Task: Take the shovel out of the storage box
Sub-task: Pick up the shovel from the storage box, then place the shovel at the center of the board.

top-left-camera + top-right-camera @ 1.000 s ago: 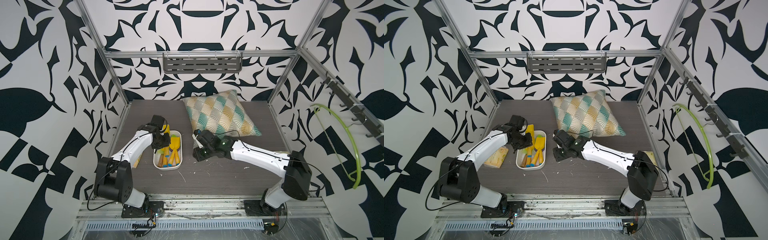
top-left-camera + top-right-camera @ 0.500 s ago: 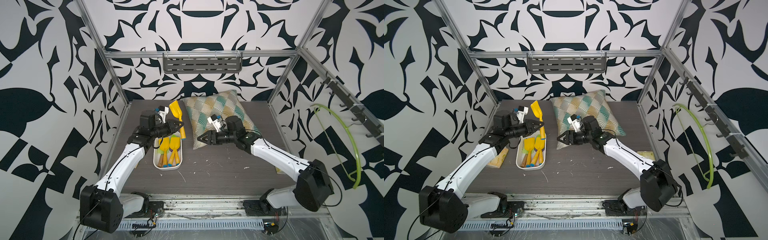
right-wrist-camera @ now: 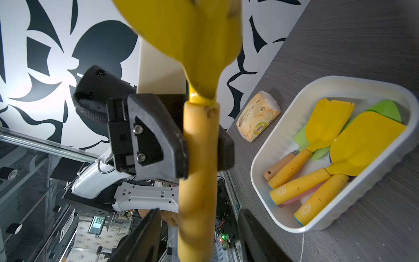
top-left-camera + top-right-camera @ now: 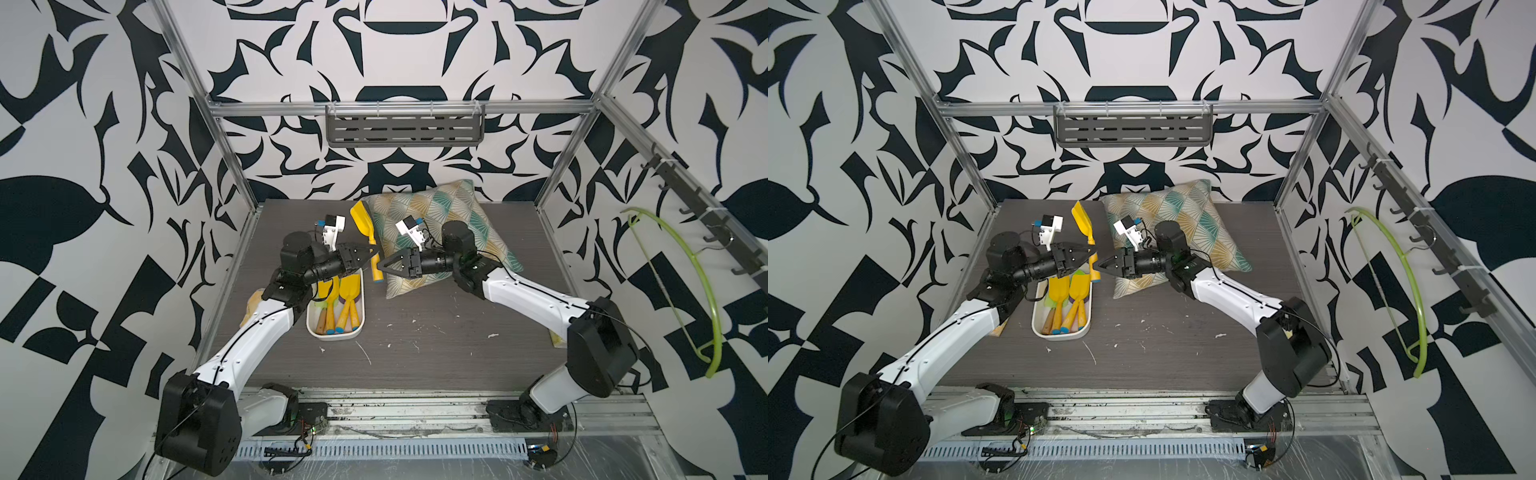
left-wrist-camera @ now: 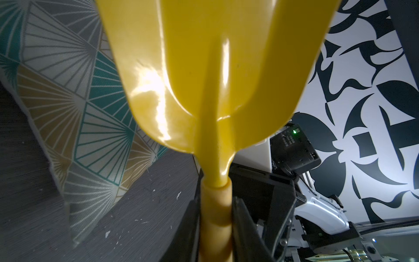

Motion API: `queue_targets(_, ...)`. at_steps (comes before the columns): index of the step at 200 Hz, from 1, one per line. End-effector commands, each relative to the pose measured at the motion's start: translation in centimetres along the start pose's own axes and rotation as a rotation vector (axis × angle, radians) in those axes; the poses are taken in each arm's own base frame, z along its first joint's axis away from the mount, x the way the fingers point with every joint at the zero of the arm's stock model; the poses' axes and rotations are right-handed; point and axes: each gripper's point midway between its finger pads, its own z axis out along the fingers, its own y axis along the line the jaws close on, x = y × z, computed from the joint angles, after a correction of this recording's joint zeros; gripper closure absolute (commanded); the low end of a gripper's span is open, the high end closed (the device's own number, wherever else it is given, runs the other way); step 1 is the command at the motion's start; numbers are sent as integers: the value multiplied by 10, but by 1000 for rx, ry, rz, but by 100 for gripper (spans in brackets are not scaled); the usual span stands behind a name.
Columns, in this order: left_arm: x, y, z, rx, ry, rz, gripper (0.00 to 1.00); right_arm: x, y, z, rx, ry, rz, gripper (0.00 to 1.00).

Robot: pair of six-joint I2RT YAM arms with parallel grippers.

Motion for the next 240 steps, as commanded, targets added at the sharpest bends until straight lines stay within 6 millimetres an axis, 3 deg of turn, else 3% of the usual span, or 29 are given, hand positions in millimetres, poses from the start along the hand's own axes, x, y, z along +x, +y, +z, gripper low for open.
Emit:
queue_targets(1, 0, -23, -1, 76, -1, 59, 100, -9, 32, 5, -91, 0, -82, 49)
queue_targets(34, 7, -23, -2, 68, 16, 55, 100, -12, 28, 9, -92, 4, -67, 80)
queue_targets(57, 11, -16, -7, 18, 6, 63, 98, -3, 18, 9, -68, 33, -32, 93)
queue_targets(62, 12, -15, -8, 6, 4, 65, 91, 0, 15, 8, -55, 41, -28, 95)
queue_targets(72, 13, -9, -10, -26, 1, 66, 63, 6, 10, 6, -20, 53, -24, 95)
queue_targets(87, 15, 3, -13, -92, -4, 61, 30, 17, -1, 0, 72, 86, -8, 96)
queue_targets(109, 9, 28, -24, -252, -63, 45, 8, 43, -27, -25, 364, 166, 11, 97)
queue_targets(132, 10, 67, -47, -496, -98, -17, 4, 87, -48, -71, 766, 305, -1, 98)
queue_targets(154, 16, 88, -54, -613, -50, -1, 4, 137, -58, -108, 1103, 490, -26, 97)
queue_targets(172, 21, 98, -57, -662, -15, -2, 5, 178, -63, -114, 1207, 621, -3, 99)
queue_targets(190, 25, 102, -58, -673, -1, -8, 6, 204, -68, -114, 1252, 680, -18, 100)
queue_targets(219, 32, 112, -59, -691, 11, -34, 7, 225, -88, -112, 1283, 727, 23, 100)
queue_targets(240, 37, 121, -60, -710, 23, -49, 8, 227, -109, -110, 1355, 760, 29, 100)
